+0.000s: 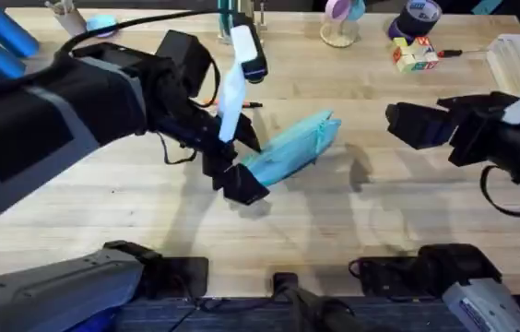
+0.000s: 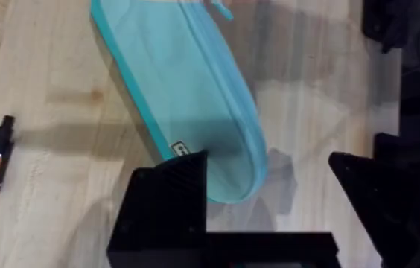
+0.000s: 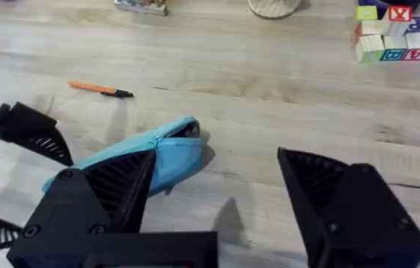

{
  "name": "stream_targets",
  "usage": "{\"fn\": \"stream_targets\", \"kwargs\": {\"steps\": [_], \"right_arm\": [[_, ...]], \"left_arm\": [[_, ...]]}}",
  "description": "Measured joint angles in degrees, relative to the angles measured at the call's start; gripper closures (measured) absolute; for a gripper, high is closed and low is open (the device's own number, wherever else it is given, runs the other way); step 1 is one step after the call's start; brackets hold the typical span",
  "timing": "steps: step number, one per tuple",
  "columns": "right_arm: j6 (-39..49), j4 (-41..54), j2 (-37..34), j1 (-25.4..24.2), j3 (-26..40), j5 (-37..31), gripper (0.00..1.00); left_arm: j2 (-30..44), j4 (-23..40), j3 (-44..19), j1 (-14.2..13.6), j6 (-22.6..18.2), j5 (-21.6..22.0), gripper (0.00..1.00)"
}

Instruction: Unzip the bag, pick up the pens from the table one at a time and place them inside, then zip the bag closed.

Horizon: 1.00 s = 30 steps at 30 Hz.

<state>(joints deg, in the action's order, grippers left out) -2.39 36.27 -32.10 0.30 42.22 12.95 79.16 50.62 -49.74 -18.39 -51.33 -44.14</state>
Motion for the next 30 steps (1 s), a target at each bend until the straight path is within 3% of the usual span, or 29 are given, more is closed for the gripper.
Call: {"fn": "stream_targets", "kwargs": {"steps": [8,24,25,28,30], "right_arm": [[0.02,0.00,0.00,0.02,0.00,0.00,0.005],[0.03,-0.02,0.00,0.00,0.00,-0.02,0.005],[0.04,-0.02,0.01,0.00,0.00,-0.02,0.005],[0.04,-0.02,0.00,0.00,0.00,-0.02,0.005],[0.04,-0.02,0.00,0.00,0.00,-0.02,0.005]], "left_arm": [[0.41,-4.37,0.00,-1.68,3.51,3.42,0.006],[0.41,-5.24,-0.01,-1.73,4.24,4.94,0.011],[0.41,-5.24,0.00,-1.73,4.33,4.94,0.051],[0.41,-5.24,0.00,-1.73,4.46,4.97,0.299],[0.40,-5.38,0.00,-1.73,4.62,5.12,0.611]]}}
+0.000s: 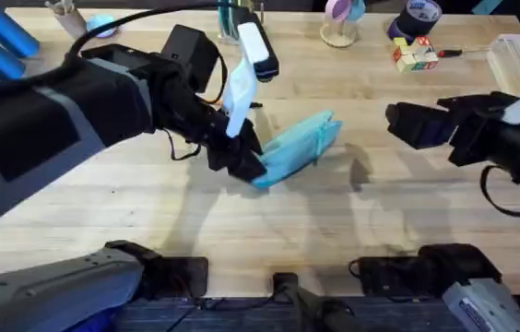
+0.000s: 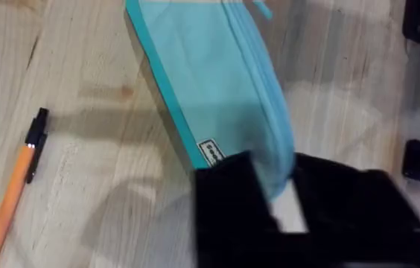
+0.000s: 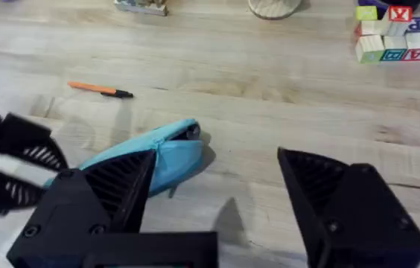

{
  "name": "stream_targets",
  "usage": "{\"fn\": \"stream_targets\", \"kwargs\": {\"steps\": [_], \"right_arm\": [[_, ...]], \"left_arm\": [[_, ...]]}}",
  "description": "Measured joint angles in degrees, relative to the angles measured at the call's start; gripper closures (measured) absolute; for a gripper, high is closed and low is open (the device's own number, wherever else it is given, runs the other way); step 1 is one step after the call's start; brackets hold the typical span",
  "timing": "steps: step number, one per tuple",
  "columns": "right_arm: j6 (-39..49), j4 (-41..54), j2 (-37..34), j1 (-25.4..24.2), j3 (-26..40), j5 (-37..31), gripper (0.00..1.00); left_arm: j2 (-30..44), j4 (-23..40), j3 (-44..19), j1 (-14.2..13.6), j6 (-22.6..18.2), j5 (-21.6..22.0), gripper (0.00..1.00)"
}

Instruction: Unzip the bag, pick up the pens from the table one at a time and place them inside, then zip the bag closed.

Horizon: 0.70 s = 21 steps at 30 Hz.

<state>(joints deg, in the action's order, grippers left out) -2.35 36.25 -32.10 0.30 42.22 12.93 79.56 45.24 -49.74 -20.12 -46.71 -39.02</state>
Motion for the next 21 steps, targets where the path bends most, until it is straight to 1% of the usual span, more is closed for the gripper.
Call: {"fn": "stream_targets", "kwargs": {"steps": [2,3,9,11,16,21], "right_arm": [[0.00,0.00,0.00,0.02,0.00,0.00,0.005],[0.00,0.00,0.00,0.00,0.00,0.00,0.005],[-0.05,1.14,0.02,0.00,0.00,0.04,0.005],[-1.25,1.48,0.01,0.01,0.00,0.78,0.005],[-8.06,3.41,0.01,0.01,0.00,4.67,0.005],[-16.37,5.10,0.00,0.02,0.00,6.68,0.005]], "left_arm": [[0.01,-0.25,-0.02,0.00,-0.07,0.31,0.904],[0.01,-0.45,-0.02,0.00,0.01,0.46,0.942],[0.01,-0.53,-0.02,0.00,-0.01,0.72,0.957],[0.01,-0.53,-0.02,0.00,-0.01,0.72,0.957],[0.01,-0.52,-0.02,0.00,-0.01,0.72,0.957],[0.01,-0.51,-0.02,0.00,-0.01,0.72,0.958]]}}
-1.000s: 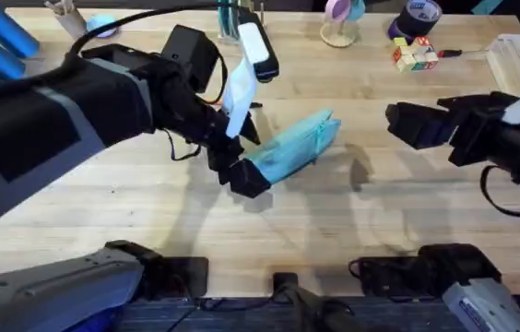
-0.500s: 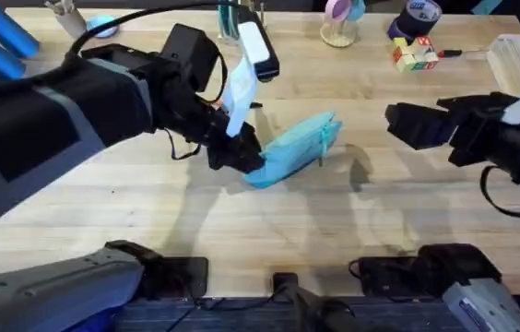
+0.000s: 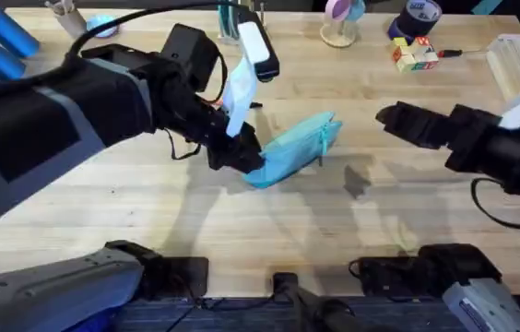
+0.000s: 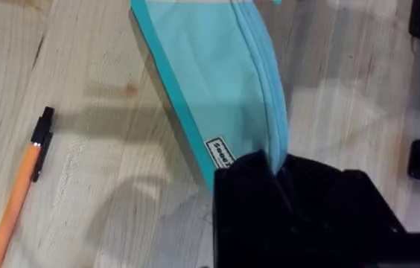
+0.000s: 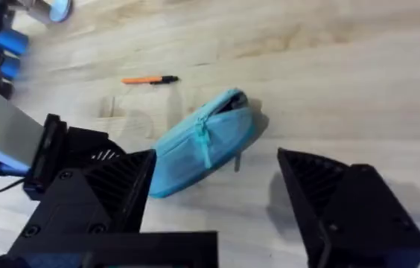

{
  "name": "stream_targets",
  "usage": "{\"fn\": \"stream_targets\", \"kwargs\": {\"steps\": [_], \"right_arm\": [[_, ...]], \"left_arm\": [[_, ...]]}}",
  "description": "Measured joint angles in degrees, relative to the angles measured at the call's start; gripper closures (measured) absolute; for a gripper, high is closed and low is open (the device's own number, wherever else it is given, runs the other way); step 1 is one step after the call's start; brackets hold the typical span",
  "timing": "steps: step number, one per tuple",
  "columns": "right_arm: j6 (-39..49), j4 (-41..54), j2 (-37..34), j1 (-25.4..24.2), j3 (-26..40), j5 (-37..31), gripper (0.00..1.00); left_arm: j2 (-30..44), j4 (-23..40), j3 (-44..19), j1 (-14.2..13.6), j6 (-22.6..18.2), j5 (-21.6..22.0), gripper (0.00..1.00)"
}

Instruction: Unzip the bag, pick up the pens from the table one at a time and place them inside, then zip the bag closed.

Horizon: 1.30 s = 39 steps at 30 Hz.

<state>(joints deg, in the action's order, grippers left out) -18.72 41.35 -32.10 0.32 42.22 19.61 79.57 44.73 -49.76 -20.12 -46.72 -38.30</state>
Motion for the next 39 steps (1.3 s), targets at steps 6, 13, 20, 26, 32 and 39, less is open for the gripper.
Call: {"fn": "stream_targets", "kwargs": {"steps": [6,13,20,26,32,39], "right_arm": [[-4.51,3.26,0.00,-0.02,0.00,0.90,0.005],[-5.75,4.58,-1.60,0.00,0.02,2.62,0.004],[-6.19,4.54,-7.71,1.00,0.02,5.99,0.005],[-6.36,2.62,-14.53,4.32,0.02,6.83,0.005],[-6.12,-3.25,-22.03,8.99,0.02,6.83,0.005],[-6.14,-11.22,-30.66,11.75,0.02,6.42,0.004]], "left_arm": [[0.00,0.00,0.00,0.00,0.00,0.00,0.958],[0.00,0.00,0.00,0.00,0.00,0.00,0.958],[0.00,0.00,0.00,0.00,0.00,0.00,0.958],[0.00,0.00,0.00,0.00,0.00,0.02,0.958],[0.00,0.00,0.00,0.00,0.00,0.00,0.958],[0.00,0.00,0.00,0.00,0.00,0.00,0.958]]}}
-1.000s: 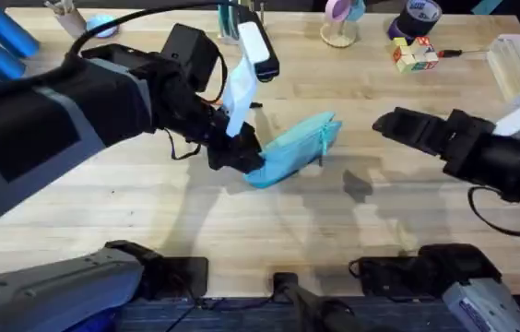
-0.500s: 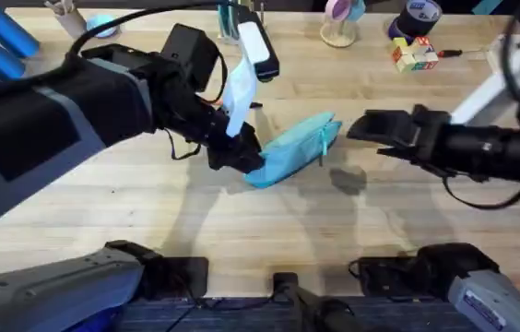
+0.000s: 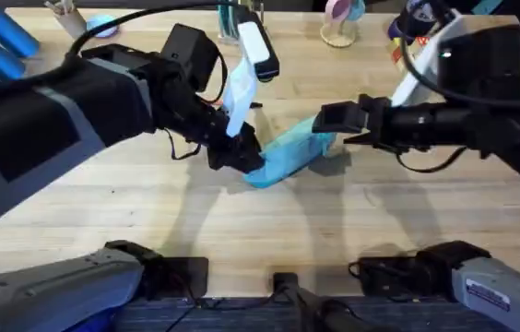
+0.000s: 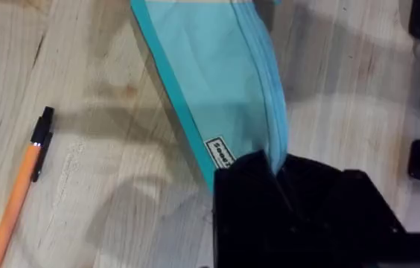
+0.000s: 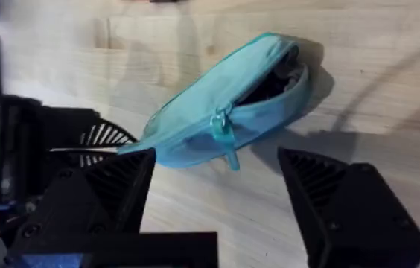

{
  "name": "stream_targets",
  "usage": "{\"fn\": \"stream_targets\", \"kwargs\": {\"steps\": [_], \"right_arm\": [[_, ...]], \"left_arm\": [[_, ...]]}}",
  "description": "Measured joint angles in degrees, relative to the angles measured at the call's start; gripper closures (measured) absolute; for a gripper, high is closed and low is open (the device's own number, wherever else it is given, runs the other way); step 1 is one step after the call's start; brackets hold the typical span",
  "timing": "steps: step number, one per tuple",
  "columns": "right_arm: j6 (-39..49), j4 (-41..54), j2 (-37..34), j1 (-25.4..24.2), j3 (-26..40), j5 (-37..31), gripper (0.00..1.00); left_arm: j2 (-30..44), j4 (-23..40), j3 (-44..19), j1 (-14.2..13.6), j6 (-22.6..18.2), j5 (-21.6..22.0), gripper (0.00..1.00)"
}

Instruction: Unzip the bag, pick up the pens from the table one at a time and place them inside, then zip the bag closed.

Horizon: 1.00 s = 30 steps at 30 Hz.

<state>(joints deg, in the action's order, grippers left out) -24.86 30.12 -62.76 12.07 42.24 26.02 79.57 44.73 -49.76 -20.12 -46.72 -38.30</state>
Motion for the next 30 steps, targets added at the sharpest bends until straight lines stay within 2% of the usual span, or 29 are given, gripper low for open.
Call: {"fn": "stream_targets", "kwargs": {"steps": [2,7,16,17,25,30], "right_arm": [[0.02,-0.92,-1.96,0.74,0.00,-0.18,0.013],[0.04,-3.06,-5.12,2.35,0.00,-0.33,0.135],[0.03,-6.97,-5.34,2.54,0.00,-1.73,0.331],[0.04,-6.99,-5.35,2.54,0.00,-2.67,0.631],[0.45,-7.03,-5.34,2.54,0.00,-2.63,0.952],[0.46,-7.05,-5.34,2.54,0.00,-2.42,0.967]], "left_arm": [[0.00,0.00,0.00,0.00,0.00,0.00,0.958],[0.00,0.00,0.00,0.00,0.00,0.00,0.958],[0.00,0.00,0.00,0.00,0.00,0.09,0.958],[0.00,0.00,0.00,0.02,0.00,0.20,0.958],[0.00,-0.02,0.00,0.00,0.00,0.20,0.958],[0.00,-0.02,0.00,0.01,0.00,0.21,0.958]]}}
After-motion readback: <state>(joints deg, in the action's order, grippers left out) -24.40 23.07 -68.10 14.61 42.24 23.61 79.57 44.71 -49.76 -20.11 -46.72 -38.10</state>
